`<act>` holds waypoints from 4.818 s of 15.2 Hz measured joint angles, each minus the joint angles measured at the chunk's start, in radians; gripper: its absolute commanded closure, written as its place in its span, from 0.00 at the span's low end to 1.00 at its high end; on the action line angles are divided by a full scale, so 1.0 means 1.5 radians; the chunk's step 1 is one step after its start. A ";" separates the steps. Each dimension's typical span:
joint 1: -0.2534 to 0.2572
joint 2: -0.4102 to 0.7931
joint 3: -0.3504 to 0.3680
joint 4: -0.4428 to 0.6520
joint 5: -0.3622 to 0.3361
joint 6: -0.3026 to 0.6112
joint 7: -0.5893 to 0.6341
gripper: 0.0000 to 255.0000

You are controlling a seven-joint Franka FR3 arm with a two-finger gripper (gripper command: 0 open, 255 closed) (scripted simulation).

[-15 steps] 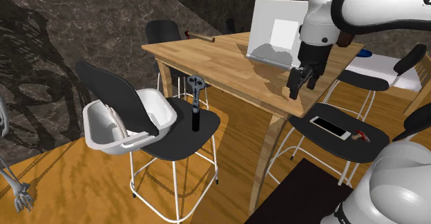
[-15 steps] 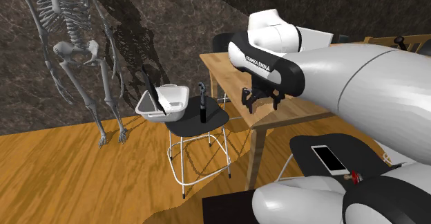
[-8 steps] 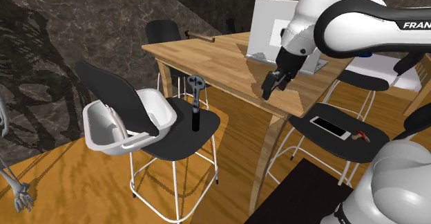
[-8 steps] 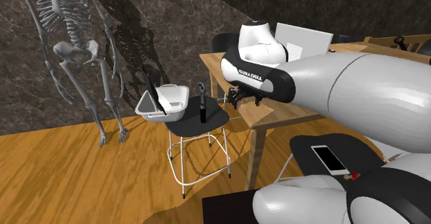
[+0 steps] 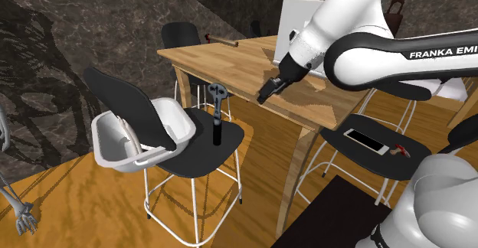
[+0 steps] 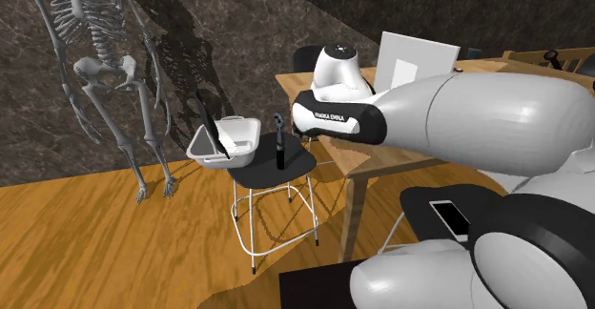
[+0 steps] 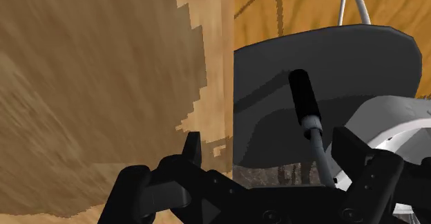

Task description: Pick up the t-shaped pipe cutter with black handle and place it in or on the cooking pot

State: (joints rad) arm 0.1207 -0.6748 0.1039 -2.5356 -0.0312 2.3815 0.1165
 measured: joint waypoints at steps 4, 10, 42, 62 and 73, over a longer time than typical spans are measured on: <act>0.019 0.064 0.009 0.000 0.004 0.152 -0.010 0.00; 0.036 0.158 0.035 0.014 -0.002 0.332 -0.014 0.00; 0.026 0.221 0.043 0.086 -0.010 0.334 -0.014 1.00; 0.040 0.187 0.025 0.235 0.009 0.151 -0.038 1.00; 0.039 0.205 0.028 0.348 0.007 0.056 -0.036 1.00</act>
State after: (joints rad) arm 0.1796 -0.3676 0.1452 -2.0140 -0.0208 2.4656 0.0618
